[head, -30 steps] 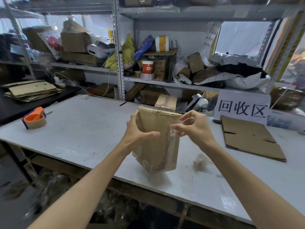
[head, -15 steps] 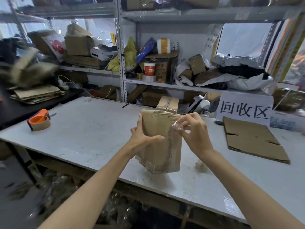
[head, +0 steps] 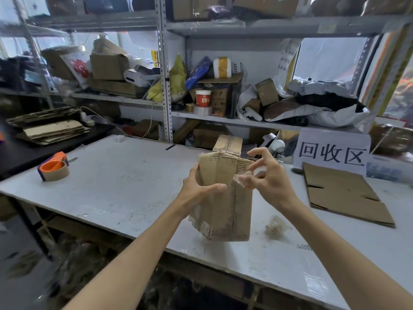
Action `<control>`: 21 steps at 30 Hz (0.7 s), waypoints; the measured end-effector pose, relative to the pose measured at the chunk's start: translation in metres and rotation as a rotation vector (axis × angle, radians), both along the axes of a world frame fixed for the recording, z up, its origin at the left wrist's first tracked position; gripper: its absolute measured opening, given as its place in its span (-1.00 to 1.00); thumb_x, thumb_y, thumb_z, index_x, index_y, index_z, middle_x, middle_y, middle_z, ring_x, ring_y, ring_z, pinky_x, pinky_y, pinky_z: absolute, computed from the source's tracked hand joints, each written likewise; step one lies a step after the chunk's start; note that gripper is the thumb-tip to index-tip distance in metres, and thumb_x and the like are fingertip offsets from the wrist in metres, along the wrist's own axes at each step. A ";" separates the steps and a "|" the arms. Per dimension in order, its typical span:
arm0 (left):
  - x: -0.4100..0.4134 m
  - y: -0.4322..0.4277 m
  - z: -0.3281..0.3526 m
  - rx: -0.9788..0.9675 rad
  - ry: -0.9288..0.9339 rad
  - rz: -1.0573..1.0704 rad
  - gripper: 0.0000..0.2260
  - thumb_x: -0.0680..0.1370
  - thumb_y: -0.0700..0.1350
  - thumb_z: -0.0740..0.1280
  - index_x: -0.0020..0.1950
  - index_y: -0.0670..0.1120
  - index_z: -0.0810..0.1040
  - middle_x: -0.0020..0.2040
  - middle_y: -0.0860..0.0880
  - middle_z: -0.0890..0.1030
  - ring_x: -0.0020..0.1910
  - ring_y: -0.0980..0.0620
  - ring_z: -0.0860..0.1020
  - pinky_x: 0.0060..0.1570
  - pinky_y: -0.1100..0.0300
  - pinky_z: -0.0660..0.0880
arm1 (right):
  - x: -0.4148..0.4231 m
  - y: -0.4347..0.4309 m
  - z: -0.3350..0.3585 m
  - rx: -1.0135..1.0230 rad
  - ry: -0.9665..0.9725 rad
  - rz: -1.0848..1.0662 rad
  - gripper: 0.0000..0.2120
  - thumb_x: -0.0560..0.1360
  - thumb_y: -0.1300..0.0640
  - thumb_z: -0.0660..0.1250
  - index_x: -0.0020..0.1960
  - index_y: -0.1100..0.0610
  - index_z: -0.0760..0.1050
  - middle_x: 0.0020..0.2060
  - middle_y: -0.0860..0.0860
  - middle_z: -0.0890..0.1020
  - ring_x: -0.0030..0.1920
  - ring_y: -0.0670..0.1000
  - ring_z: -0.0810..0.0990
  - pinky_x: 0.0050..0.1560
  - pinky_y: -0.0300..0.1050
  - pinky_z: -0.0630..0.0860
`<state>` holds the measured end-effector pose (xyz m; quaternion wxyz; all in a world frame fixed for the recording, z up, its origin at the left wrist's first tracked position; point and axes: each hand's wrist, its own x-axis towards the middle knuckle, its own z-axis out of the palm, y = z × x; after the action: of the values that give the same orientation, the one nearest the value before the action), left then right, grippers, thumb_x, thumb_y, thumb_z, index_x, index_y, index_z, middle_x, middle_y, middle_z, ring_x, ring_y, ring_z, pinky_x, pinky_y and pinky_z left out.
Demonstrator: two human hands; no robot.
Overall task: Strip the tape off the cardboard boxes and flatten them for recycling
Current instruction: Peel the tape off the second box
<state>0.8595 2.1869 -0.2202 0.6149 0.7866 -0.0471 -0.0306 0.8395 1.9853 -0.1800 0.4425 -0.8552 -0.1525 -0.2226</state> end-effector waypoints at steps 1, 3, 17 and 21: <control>0.000 -0.001 0.001 -0.004 0.003 -0.004 0.18 0.06 0.35 0.52 0.58 0.13 0.07 0.44 -0.06 0.36 0.39 -0.14 0.41 0.32 -0.20 0.44 | 0.000 0.002 -0.001 0.006 -0.074 -0.066 -0.73 0.41 0.21 0.47 0.03 0.11 0.44 -0.22 0.03 0.59 -0.37 0.01 0.64 -0.33 -0.06 0.63; 0.000 -0.003 0.001 -0.014 0.000 -0.006 0.16 0.06 0.36 0.50 0.57 0.13 0.09 0.43 -0.05 0.38 0.38 -0.13 0.42 0.31 -0.20 0.45 | 0.000 0.006 -0.006 -0.026 -0.181 -0.132 -0.90 0.46 0.24 0.42 -0.06 0.18 0.52 -0.18 0.06 0.58 -0.32 0.00 0.62 -0.26 -0.04 0.63; 0.001 -0.003 -0.010 -0.036 -0.055 0.003 0.08 0.11 0.33 0.53 0.54 0.17 0.14 0.41 0.00 0.39 0.36 -0.07 0.42 0.28 -0.16 0.50 | -0.005 0.011 -0.020 -0.183 -0.043 0.021 -0.83 0.52 0.27 0.33 -0.25 0.26 0.47 -0.22 0.07 0.50 -0.23 0.05 0.47 -0.21 -0.01 0.48; 0.002 -0.001 -0.010 0.012 -0.025 -0.031 0.14 0.12 0.31 0.54 0.58 0.18 0.04 0.45 -0.02 0.32 0.39 -0.09 0.38 0.31 -0.18 0.47 | -0.006 0.005 -0.012 0.067 0.029 -0.035 -0.74 0.43 0.31 0.43 0.02 0.17 0.41 -0.37 0.09 0.63 -0.37 0.05 0.63 -0.31 0.03 0.61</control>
<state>0.8616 2.1856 -0.2305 0.6091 0.7897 -0.0667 -0.0307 0.8336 1.9900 -0.1915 0.4690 -0.8456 -0.1234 -0.2231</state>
